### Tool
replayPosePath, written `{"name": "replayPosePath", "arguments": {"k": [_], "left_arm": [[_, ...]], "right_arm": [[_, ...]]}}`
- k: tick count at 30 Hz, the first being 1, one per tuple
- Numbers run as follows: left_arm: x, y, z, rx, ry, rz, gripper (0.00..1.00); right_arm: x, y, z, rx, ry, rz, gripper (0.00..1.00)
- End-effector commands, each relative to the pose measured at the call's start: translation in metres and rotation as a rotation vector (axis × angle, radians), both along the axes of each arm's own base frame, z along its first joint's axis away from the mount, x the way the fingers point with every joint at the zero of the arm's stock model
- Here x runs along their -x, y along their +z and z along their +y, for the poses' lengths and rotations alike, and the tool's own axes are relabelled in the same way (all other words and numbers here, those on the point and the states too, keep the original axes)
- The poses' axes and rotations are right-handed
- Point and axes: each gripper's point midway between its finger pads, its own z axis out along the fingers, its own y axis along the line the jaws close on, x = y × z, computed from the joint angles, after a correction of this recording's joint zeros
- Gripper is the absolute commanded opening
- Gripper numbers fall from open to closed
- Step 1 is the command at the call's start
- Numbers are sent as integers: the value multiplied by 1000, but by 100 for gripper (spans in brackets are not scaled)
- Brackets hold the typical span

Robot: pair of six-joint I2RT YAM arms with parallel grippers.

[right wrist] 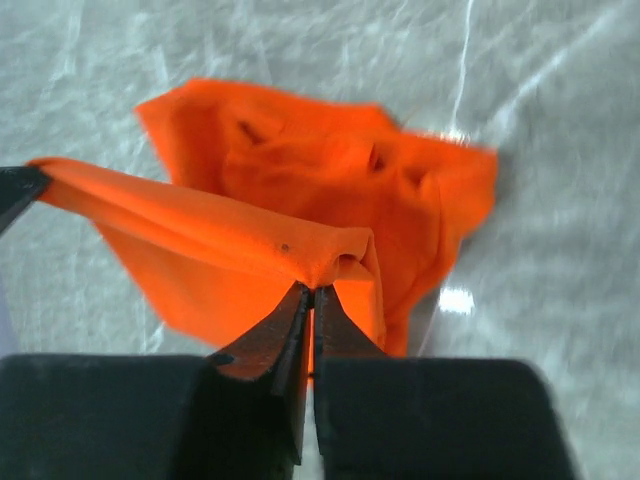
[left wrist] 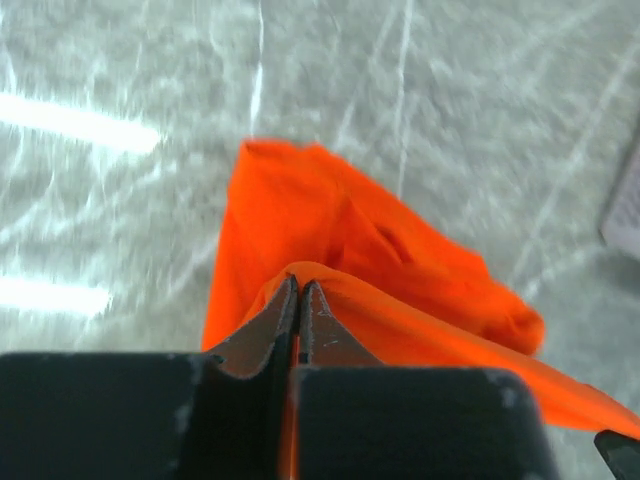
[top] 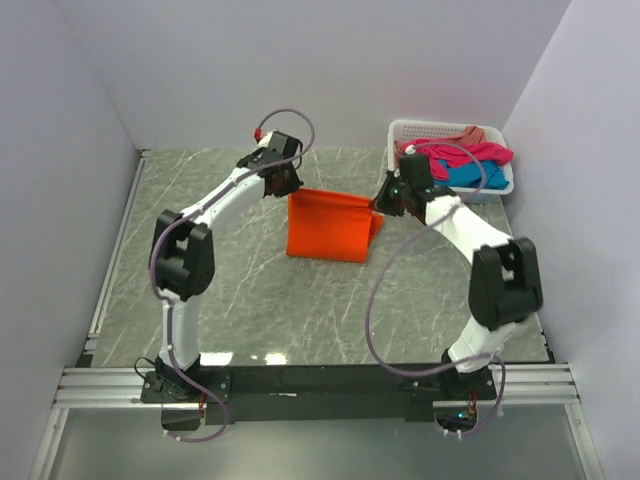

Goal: Fold and stack the t-shirts
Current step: Fold the tshirt

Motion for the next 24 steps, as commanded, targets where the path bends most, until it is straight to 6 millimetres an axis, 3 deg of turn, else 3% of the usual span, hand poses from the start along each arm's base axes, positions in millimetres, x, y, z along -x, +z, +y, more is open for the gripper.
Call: {"name": "replayPosePath", "arguments": {"k": [1, 2, 3, 4, 5, 8, 9, 10, 11, 12, 13, 15, 17, 18, 21, 24], "left_arm": [[-35, 7, 23, -48, 50, -33, 6], [-36, -11, 27, -73, 51, 13, 21], [-43, -7, 26, -68, 48, 3, 42], [-45, -11, 29, -71, 44, 11, 64], [-50, -11, 26, -56, 27, -5, 99], [-44, -9, 22, -36, -18, -7, 99], [-39, -17, 23, -38, -26, 1, 99], [-36, -17, 26, -42, -25, 1, 99], [-32, -11, 27, -37, -29, -11, 99], [-26, -19, 28, -34, -39, -3, 100], [-22, -13, 24, -10, -67, -15, 99], [-12, -24, 19, 7, -103, 2, 99], [-11, -27, 15, 25, -128, 1, 100], [-10, -31, 15, 23, -136, 10, 99], [-10, -45, 11, 19, -157, 42, 99], [-13, -58, 10, 8, -161, 63, 100]], "right_arm": [[-33, -10, -9, 21, -12, 15, 8], [-38, -13, -7, 21, -10, 21, 22], [-50, -5, -6, 32, 4, -6, 37], [-54, -19, -6, 52, 8, 25, 52], [-57, -19, -7, 68, 6, 33, 55], [-59, -10, -9, 96, 32, 11, 60], [-51, -18, -10, 102, 47, 21, 61], [-48, -5, -7, 85, 60, -19, 64], [-42, -4, -6, 80, 63, -23, 66], [-30, -17, -5, 86, 73, 1, 67], [-25, -13, -6, 88, 65, -6, 70], [-8, -27, -4, 102, 73, 32, 71], [-1, -34, -5, 119, 55, 48, 82], [3, -40, -5, 124, 55, 61, 83], [3, -54, 2, 118, 68, 98, 83], [-6, -54, 13, 120, 97, 89, 83]]}}
